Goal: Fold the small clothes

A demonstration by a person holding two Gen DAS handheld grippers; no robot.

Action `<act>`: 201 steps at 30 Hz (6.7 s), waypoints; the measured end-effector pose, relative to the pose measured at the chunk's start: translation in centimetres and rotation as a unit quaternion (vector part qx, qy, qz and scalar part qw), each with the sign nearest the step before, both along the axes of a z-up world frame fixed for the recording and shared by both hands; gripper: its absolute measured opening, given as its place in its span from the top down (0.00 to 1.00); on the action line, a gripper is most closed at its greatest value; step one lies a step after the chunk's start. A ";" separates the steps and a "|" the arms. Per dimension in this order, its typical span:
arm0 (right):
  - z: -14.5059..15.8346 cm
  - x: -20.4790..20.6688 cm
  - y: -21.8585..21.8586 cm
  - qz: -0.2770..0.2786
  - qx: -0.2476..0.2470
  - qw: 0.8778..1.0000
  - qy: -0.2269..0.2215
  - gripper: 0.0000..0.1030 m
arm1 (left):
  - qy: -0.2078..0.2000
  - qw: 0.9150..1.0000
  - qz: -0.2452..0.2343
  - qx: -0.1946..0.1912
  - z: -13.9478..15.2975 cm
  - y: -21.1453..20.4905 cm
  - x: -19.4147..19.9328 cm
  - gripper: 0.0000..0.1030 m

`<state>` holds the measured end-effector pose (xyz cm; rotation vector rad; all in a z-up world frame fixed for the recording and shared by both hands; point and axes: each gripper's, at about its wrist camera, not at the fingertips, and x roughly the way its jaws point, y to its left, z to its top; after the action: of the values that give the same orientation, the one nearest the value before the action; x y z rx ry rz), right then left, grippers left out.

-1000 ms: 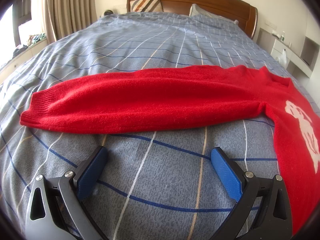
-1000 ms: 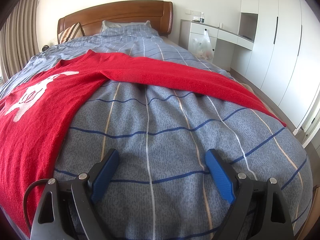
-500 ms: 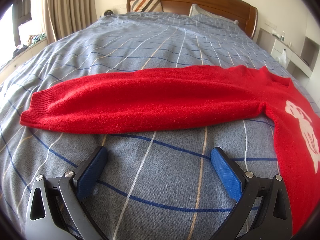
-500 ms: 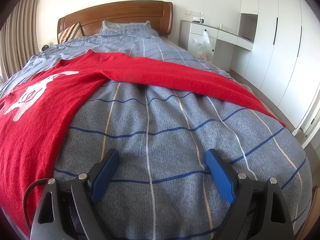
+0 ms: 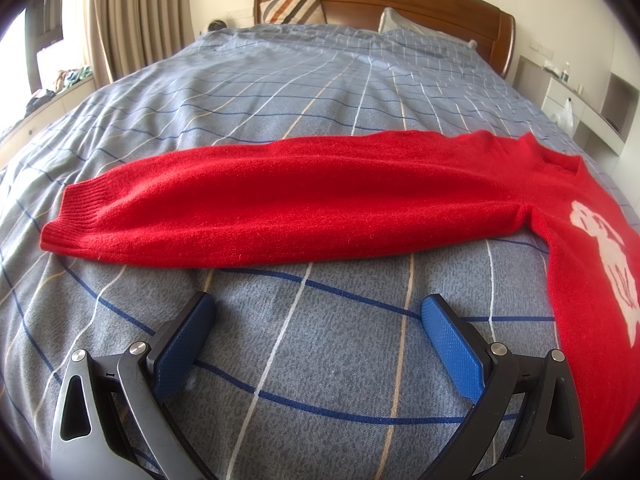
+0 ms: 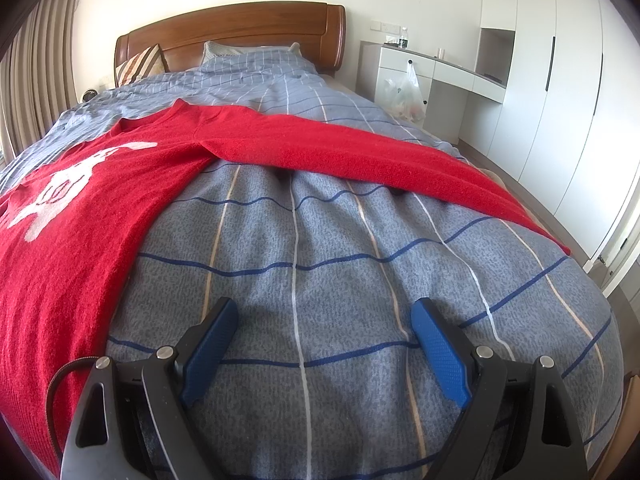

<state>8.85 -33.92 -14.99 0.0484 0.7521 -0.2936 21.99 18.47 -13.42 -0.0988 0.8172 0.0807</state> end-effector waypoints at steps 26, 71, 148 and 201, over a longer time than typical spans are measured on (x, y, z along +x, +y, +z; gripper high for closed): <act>0.0 0.0 0.1 -0.001 -0.001 1.000 0.000 0.14 | 0.000 1.000 0.000 0.000 0.0 0.0 0.0 0.00; -0.1 0.0 0.2 -0.002 -0.001 1.000 0.000 0.14 | 0.000 1.000 0.000 0.000 0.0 0.0 0.0 0.00; 13.9 10.4 -18.3 -0.042 0.367 0.920 -0.132 0.95 | -0.001 1.000 0.000 -0.003 -0.2 0.1 0.1 0.00; -0.7 5.8 -6.8 0.025 0.139 0.989 -0.042 0.28 | 0.109 0.975 0.100 -0.164 2.0 19.0 3.2 0.58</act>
<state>14.62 -40.68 -15.65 0.3031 0.7051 -0.1356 25.22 37.50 -11.40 -0.4922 1.0335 0.1470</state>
